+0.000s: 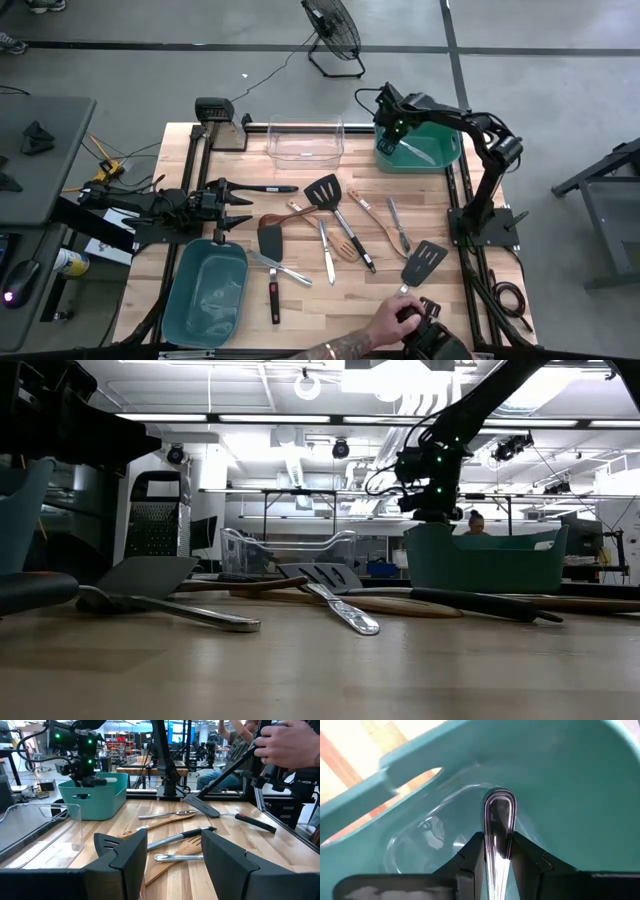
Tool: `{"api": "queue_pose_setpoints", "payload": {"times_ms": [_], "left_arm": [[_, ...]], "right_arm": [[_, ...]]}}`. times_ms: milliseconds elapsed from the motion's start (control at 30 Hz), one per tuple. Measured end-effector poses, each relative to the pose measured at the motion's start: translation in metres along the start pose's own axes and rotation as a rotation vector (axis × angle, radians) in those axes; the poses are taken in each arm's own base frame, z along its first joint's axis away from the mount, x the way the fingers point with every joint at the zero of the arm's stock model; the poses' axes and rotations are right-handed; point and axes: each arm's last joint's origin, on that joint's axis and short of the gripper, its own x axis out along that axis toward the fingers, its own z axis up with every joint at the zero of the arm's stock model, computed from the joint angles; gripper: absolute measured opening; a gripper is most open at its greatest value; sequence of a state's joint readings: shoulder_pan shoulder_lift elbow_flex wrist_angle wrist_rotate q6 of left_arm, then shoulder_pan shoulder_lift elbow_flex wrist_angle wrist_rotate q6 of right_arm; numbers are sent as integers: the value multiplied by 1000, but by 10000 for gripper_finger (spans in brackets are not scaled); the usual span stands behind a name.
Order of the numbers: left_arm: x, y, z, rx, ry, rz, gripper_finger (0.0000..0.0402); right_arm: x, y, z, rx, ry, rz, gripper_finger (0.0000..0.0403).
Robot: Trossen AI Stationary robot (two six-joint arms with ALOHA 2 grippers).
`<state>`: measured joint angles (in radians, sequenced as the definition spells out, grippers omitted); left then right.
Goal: Pick & Place Kitchen Items
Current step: Put the dinner knife into the green bin
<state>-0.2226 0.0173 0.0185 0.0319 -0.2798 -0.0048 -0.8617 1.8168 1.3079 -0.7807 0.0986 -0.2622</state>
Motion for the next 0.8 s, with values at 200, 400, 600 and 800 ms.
{"api": "queue_pose_setpoints", "payload": {"times_ms": [200, 400, 600, 800], "left_arm": [[0, 0, 0, 0, -1, 0, 184], [0, 0, 0, 0, 0, -1, 184], [0, 0, 0, 0, 0, 0, 184], [0, 0, 0, 0, 0, 0, 184]], "right_arm": [[3, -1, -2, 94, 28, 17, 74], [4, -2, -3, 179, 33, 34, 85], [4, -2, -5, 168, 51, 36, 90], [4, -2, -5, 177, 48, 44, 91]]}}
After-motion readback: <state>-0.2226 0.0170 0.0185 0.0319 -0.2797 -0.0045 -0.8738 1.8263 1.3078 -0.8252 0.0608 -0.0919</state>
